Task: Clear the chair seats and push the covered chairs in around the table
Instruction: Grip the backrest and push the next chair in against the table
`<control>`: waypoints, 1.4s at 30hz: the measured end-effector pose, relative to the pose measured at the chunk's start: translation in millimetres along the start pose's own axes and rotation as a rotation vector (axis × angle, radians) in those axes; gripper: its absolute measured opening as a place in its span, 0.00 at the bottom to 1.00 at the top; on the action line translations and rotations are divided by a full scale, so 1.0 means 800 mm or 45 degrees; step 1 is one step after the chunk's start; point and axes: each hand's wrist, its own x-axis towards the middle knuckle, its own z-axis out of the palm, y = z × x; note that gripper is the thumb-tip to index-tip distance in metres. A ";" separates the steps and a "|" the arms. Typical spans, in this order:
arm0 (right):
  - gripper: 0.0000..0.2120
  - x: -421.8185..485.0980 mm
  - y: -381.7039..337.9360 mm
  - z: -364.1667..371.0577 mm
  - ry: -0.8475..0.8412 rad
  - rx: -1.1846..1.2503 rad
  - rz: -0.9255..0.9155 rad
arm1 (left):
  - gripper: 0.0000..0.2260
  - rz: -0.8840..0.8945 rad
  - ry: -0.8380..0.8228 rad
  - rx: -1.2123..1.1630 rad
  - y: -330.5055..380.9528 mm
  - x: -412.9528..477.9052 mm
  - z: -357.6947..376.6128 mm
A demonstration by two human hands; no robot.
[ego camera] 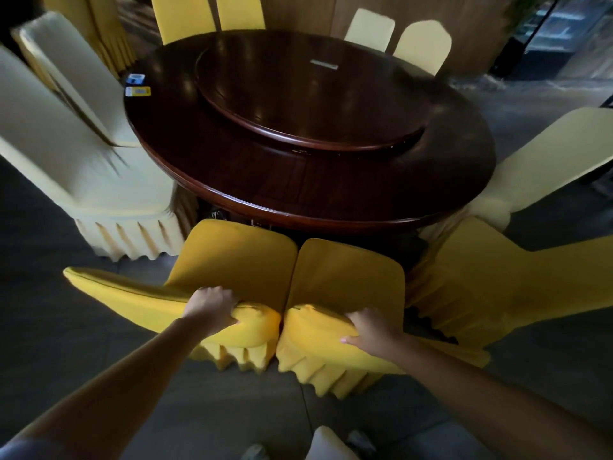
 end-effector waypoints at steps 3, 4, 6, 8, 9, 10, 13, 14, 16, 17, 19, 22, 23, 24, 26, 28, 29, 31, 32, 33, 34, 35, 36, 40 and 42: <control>0.22 -0.005 0.004 0.004 -0.029 -0.031 -0.044 | 0.20 -0.010 0.022 0.004 0.001 0.000 -0.001; 0.21 -0.007 0.005 0.005 -0.027 -0.034 -0.055 | 0.20 -0.007 0.028 -0.002 0.002 0.000 0.000; 0.22 -0.011 0.005 0.002 -0.022 -0.031 -0.062 | 0.20 -0.010 0.016 -0.014 0.002 0.002 0.002; 0.24 -0.013 0.003 -0.002 -0.026 -0.042 -0.059 | 0.20 -0.010 0.018 -0.019 0.002 0.003 0.000; 0.25 -0.014 0.004 -0.003 -0.024 -0.040 -0.057 | 0.21 -0.005 0.013 -0.008 0.002 0.003 0.000; 0.26 -0.015 0.004 -0.002 -0.008 -0.022 -0.053 | 0.21 0.003 0.005 -0.010 0.002 0.003 0.001; 0.31 -0.020 0.008 0.007 0.036 0.116 -0.025 | 0.27 -0.032 -0.032 -0.102 0.006 0.001 0.001; 0.31 -0.022 0.010 0.010 0.055 0.163 -0.023 | 0.32 -0.062 -0.032 -0.178 0.007 0.001 -0.001; 0.31 -0.024 0.013 0.017 0.104 0.228 -0.063 | 0.39 -0.122 -0.025 -0.379 0.012 -0.001 -0.004; 0.30 -0.024 0.016 0.021 0.143 0.239 -0.116 | 0.37 -0.146 -0.031 -0.430 0.017 -0.003 -0.007; 0.30 -0.024 0.023 0.025 0.224 0.191 -0.254 | 0.32 -0.132 -0.025 -0.440 0.032 -0.008 -0.012; 0.32 -0.028 0.039 0.023 0.350 0.061 -0.390 | 0.45 -0.041 0.037 -0.477 0.073 -0.011 -0.026; 0.32 -0.032 0.047 0.022 0.376 0.044 -0.397 | 0.49 0.005 0.064 -0.512 0.091 -0.005 -0.034; 0.32 -0.039 0.058 0.022 0.389 0.043 -0.392 | 0.52 0.062 0.083 -0.547 0.112 0.003 -0.043; 0.31 -0.056 0.089 0.031 0.406 0.061 -0.348 | 0.51 0.173 0.154 -0.580 0.163 0.021 -0.068; 0.27 -0.079 0.128 0.046 0.486 0.073 -0.301 | 0.47 0.309 0.228 -0.542 0.218 0.037 -0.091; 0.25 -0.091 0.147 0.053 0.523 0.064 -0.279 | 0.45 0.385 0.244 -0.512 0.246 0.042 -0.101; 0.23 -0.116 0.185 0.068 0.533 0.043 -0.229 | 0.41 0.498 0.255 -0.472 0.301 0.050 -0.116; 0.23 -0.128 0.203 0.075 0.526 0.056 -0.198 | 0.40 0.536 0.265 -0.456 0.329 0.054 -0.123; 0.23 -0.139 0.221 0.080 0.515 0.094 -0.161 | 0.39 0.573 0.267 -0.434 0.356 0.057 -0.129; 0.24 -0.150 0.240 0.083 0.506 0.149 -0.114 | 0.39 0.610 0.263 -0.407 0.384 0.061 -0.136; 0.25 -0.162 0.260 0.088 0.497 0.199 -0.058 | 0.39 0.646 0.261 -0.381 0.412 0.064 -0.143; 0.27 -0.174 0.280 0.092 0.491 0.239 0.009 | 0.39 0.685 0.261 -0.351 0.439 0.069 -0.150; 0.28 -0.224 0.366 0.119 0.513 0.330 0.283 | 0.37 0.821 0.286 -0.299 0.545 0.095 -0.188; 0.28 -0.251 0.404 0.128 0.570 0.340 0.409 | 0.39 0.887 0.341 -0.313 0.596 0.106 -0.208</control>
